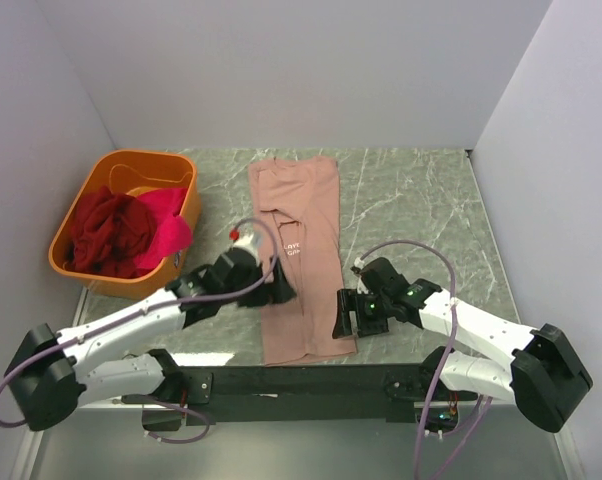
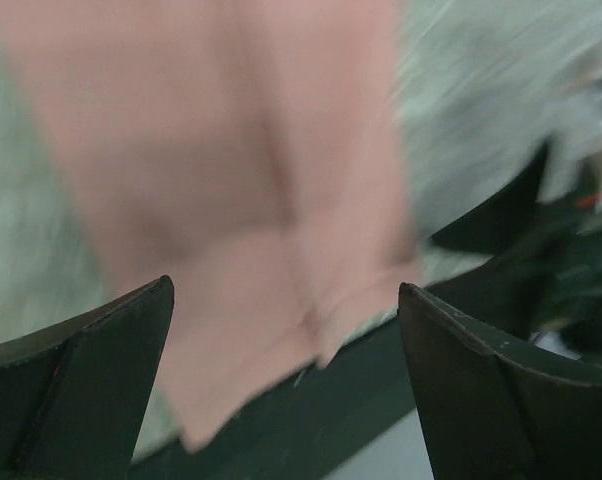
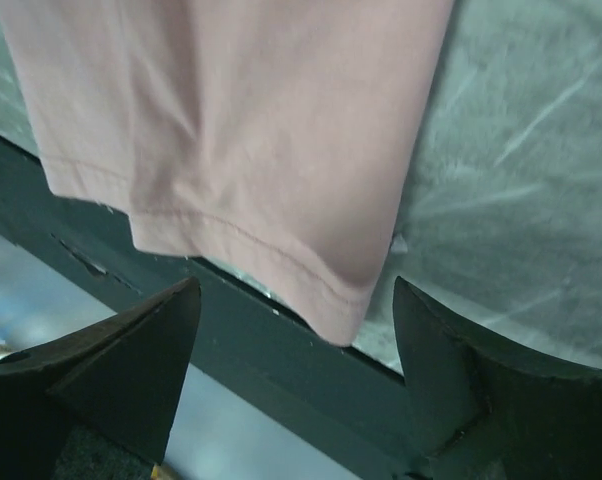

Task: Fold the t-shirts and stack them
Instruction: Fold the tshirt

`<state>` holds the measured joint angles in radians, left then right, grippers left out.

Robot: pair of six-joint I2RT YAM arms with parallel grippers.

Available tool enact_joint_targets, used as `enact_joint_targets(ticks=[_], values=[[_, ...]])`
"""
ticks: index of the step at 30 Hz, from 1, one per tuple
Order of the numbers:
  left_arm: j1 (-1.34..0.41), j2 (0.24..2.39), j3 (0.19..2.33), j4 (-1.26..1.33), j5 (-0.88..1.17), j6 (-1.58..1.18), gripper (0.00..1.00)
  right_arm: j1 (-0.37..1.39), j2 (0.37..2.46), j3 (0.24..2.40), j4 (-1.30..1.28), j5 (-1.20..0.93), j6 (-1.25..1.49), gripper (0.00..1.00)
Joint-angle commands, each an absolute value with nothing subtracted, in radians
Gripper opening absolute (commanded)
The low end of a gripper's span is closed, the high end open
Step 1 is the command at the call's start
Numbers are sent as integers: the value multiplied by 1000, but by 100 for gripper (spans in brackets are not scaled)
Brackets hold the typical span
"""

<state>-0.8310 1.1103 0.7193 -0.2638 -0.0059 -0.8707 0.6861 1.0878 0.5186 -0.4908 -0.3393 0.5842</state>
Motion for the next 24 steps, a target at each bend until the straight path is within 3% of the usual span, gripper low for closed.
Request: enact_joint_targets(ticks=[1, 5, 8, 15, 23, 24], values=[[-873, 1026, 600, -388, -9, -1087, 99, 676, 1068, 511, -529, -377, 572, 82], [-900, 968, 549, -532, 17, -1170, 99, 676, 1080, 494, -532, -407, 581, 76], [-942, 937, 462, -491, 103, -1225, 97, 678, 1098, 494, -554, -374, 592, 73], [-1034, 1011, 416, -420, 193, -1281, 69, 676, 1104, 479, -543, -402, 615, 63], [-1048, 1118, 459, -402, 123, -1258, 53, 678, 1123, 445, -488, -440, 641, 50], [-1048, 1121, 454, -396, 129, -1264, 48, 678, 1127, 445, -489, -437, 638, 47]])
